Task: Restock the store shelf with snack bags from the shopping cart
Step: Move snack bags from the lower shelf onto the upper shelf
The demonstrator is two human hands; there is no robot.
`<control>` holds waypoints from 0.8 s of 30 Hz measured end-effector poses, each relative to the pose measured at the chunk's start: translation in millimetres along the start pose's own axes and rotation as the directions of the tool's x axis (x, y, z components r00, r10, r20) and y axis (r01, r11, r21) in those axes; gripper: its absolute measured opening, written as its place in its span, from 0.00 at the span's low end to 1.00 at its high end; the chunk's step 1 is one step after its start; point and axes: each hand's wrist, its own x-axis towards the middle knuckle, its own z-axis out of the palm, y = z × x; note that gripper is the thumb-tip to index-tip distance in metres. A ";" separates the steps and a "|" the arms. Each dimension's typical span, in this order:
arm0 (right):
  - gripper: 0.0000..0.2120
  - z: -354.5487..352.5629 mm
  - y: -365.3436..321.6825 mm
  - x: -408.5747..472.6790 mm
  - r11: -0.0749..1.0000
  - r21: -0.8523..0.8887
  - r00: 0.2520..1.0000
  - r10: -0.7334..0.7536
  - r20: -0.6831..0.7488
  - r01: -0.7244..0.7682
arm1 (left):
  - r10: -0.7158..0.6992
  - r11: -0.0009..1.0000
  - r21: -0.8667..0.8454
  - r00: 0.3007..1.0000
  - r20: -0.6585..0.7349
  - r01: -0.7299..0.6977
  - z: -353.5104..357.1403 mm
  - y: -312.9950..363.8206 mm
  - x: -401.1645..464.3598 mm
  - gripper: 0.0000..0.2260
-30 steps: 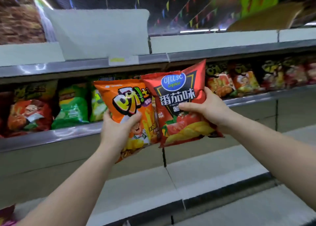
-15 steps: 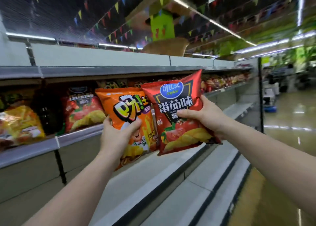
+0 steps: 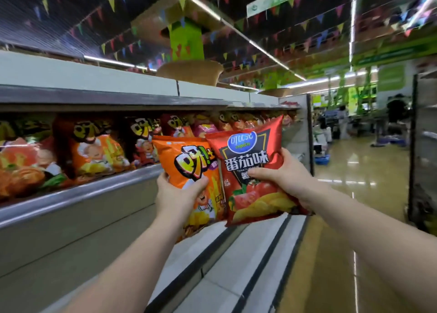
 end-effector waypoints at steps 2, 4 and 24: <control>0.29 -13.2 10.2 18.0 1.000 -0.006 1.000 -0.013 -0.028 0.013 | 0.000 1.000 0.008 1.000 0.008 0.000 26.7 -2.4 16.7 0.46; 0.27 -23.6 21.0 35.8 1.000 -0.005 0.998 -0.016 -0.069 0.015 | 0.015 1.000 0.014 1.000 0.017 -0.015 49.7 -2.0 31.5 0.44; 0.30 -106.8 135.3 257.4 0.996 -0.088 0.925 -0.027 -0.380 -0.007 | 0.133 0.985 -0.147 0.943 0.305 -0.092 281.6 -50.0 257.0 0.38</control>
